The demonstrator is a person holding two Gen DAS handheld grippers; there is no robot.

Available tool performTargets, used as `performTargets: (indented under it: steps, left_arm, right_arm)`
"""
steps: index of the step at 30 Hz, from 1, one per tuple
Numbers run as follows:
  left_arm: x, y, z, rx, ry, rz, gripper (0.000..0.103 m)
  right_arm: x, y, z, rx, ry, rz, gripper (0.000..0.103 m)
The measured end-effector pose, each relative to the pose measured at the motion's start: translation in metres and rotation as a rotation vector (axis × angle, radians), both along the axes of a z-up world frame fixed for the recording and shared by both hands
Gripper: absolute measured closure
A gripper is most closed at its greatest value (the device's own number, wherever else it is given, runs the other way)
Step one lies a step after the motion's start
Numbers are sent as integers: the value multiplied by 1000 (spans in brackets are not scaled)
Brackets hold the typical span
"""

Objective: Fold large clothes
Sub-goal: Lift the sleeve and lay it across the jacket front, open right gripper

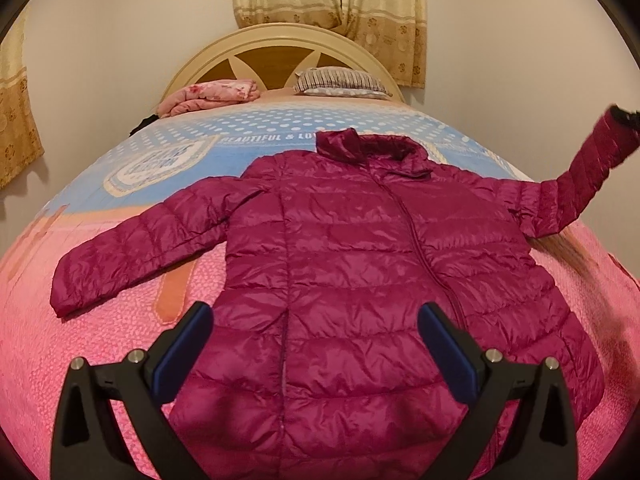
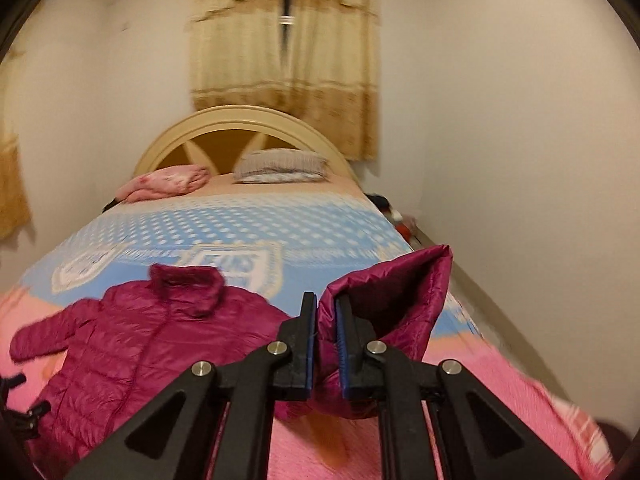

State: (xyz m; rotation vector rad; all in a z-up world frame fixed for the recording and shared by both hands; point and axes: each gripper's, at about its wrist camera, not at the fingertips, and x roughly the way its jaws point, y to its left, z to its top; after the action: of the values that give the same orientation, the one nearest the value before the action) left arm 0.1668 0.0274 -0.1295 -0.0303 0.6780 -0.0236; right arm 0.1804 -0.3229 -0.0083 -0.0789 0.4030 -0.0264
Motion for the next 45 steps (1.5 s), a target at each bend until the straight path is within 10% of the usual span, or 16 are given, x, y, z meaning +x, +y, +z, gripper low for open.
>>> performTargets:
  steps: [12,30,32,34,45]
  left_arm:
    - [-1,25,1,-36,-1,38,0]
    - [5,47,-10,-17,39,84,0]
    - [9,46,-13,-7,47,84,0]
    - [13,44,-16,-11,56,81,0]
    - [18,20,-23,7,91,29,0]
  right_arm:
    - [27,141,-6,-180,4,271,95]
    - [72,255,-116,-89,191,509,96]
    - [79,238,-131,-57,235,489,84]
    - [83,223,-146,-38,290,469,0]
    - [96,244,-198,-190,348,482,1]
